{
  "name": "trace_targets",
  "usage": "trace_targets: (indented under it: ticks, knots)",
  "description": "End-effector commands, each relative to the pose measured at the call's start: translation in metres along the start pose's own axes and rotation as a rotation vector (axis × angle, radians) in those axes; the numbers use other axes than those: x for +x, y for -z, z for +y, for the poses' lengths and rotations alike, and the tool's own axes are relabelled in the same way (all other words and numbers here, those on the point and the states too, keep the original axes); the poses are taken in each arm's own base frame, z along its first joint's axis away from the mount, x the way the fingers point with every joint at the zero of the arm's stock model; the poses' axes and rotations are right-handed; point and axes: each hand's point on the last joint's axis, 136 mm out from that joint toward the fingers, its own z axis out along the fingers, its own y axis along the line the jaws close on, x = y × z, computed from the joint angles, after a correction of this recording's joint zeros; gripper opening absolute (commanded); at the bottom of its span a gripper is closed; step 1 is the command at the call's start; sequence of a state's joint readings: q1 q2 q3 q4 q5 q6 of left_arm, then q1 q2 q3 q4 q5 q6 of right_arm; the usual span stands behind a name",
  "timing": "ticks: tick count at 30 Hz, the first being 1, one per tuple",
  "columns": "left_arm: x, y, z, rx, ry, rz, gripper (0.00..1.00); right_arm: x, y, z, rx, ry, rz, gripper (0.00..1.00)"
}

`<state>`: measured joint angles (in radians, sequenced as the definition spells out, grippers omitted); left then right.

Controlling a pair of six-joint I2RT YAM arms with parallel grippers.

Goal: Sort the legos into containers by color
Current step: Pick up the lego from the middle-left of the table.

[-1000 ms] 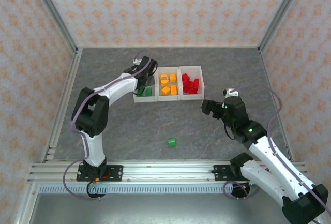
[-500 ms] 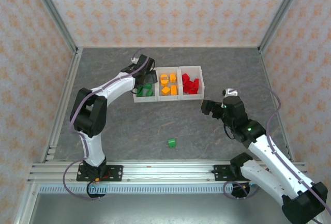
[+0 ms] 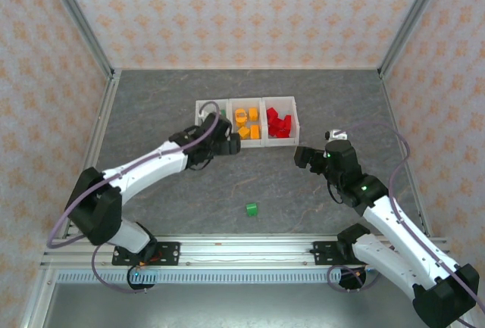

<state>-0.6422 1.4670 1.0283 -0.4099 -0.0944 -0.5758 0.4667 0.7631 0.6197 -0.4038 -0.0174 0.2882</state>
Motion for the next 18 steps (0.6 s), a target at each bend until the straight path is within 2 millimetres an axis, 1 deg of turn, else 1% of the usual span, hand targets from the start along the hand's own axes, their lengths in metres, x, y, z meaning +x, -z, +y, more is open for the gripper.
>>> trace_targets:
  ticks: [1, 5, 7, 10, 14, 18]
  knots:
    - [0.023, 0.015, 0.005, 0.000, 0.048, -0.016, 0.99, -0.002, -0.002, -0.005, 0.035, 0.002, -0.017, 1.00]
    - [0.055, 0.035, -0.003, 0.074, 0.075, -0.011, 0.99, -0.003, -0.001, -0.005, 0.034, 0.001, -0.018, 1.00]
    - [0.068, 0.044, -0.004, 0.091, 0.093, -0.007, 0.99, -0.003, 0.000, -0.004, 0.027, 0.000, -0.020, 1.00]
    - [0.088, 0.057, -0.011, 0.107, 0.090, 0.010, 0.99, -0.004, 0.002, -0.002, 0.015, -0.003, -0.028, 1.00]
    - [0.119, 0.073, -0.032, 0.150, 0.050, 0.042, 0.99, -0.007, 0.006, 0.001, -0.007, -0.007, -0.046, 1.00]
    - [0.155, 0.079, -0.052, 0.160, -0.002, 0.095, 0.99, -0.007, 0.006, 0.003, -0.018, -0.005, -0.047, 1.00]
